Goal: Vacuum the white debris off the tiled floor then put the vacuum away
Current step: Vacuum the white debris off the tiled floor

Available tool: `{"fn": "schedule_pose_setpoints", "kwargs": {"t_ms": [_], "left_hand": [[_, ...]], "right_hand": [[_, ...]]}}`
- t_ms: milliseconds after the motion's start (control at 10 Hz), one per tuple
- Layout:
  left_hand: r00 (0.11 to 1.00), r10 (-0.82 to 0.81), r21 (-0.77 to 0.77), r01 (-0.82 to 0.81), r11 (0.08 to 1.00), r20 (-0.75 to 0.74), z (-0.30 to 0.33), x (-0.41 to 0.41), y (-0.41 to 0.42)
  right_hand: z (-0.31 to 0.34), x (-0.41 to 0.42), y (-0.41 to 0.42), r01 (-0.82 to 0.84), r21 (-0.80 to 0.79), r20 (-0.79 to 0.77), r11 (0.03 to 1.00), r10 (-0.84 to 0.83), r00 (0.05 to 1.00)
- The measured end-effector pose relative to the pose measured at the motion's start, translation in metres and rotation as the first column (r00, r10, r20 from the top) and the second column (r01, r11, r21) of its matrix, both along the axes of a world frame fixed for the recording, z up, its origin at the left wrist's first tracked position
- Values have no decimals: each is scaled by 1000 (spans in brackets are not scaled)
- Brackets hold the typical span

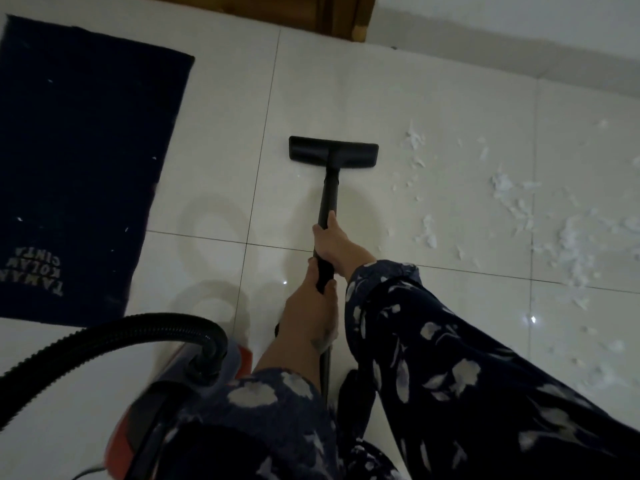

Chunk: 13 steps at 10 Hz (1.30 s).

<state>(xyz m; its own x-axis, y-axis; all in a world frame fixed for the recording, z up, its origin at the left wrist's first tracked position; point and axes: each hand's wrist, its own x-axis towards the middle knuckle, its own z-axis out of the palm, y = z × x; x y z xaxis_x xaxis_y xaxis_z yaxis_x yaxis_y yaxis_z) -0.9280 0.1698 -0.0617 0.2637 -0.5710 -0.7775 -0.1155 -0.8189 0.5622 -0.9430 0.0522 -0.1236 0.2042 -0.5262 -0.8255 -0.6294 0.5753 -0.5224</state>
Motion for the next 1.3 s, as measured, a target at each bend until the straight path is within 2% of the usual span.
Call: {"fn": "schedule_pose_setpoints", "kwargs": {"t_ms": [300,500,900,1000,1300], "left_hand": [[998,-20,1,21,1000,-64,5,44,-72],[990,-137,-45,135,990,-23,7,47,-128],[956,-294,-40,294,955,-2,-10,-15,-221],[973,-230,-42,228,973,-24,-6,-26,-234],[979,-171,-47,167,985,-112,12,-56,-229]], "right_hand": [[4,31,-62,110,-15,-19,994,-110,994],[5,28,-121,159,-68,-17,985,-160,987],[-7,-44,-208,235,-61,-47,970,-238,970],[0,-54,-220,234,-52,-47,971,-237,970],[19,-83,-219,127,-47,-83,991,-131,988]]}}
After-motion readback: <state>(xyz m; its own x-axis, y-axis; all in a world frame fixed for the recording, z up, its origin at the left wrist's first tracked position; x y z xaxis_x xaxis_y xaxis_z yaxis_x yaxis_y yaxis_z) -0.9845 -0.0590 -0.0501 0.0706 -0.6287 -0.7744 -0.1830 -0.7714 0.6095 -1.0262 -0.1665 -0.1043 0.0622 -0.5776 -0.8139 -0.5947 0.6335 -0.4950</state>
